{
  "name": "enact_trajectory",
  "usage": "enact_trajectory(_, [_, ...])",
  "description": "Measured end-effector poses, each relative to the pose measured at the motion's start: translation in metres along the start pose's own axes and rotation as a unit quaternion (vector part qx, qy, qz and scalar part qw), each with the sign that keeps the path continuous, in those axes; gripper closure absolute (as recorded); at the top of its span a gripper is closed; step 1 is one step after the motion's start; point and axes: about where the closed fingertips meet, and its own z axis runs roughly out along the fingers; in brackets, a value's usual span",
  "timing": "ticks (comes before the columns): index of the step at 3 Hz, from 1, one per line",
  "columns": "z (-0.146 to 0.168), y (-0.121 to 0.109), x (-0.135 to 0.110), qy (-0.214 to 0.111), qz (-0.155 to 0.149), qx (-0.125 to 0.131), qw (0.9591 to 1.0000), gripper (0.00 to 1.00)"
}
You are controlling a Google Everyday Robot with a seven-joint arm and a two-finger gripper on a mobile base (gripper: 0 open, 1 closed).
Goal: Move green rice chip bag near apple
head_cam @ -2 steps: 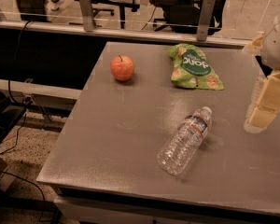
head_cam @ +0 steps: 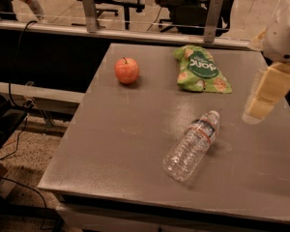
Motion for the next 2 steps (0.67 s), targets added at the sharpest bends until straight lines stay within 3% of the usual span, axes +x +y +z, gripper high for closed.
enact_trajectory(1, [0.014,-0.039,-0.01,-0.008,0.041,0.012,0.9991,0.0])
enact_trajectory(2, [0.031,-0.078,-0.016,-0.014,0.091,0.02,0.9956,0.0])
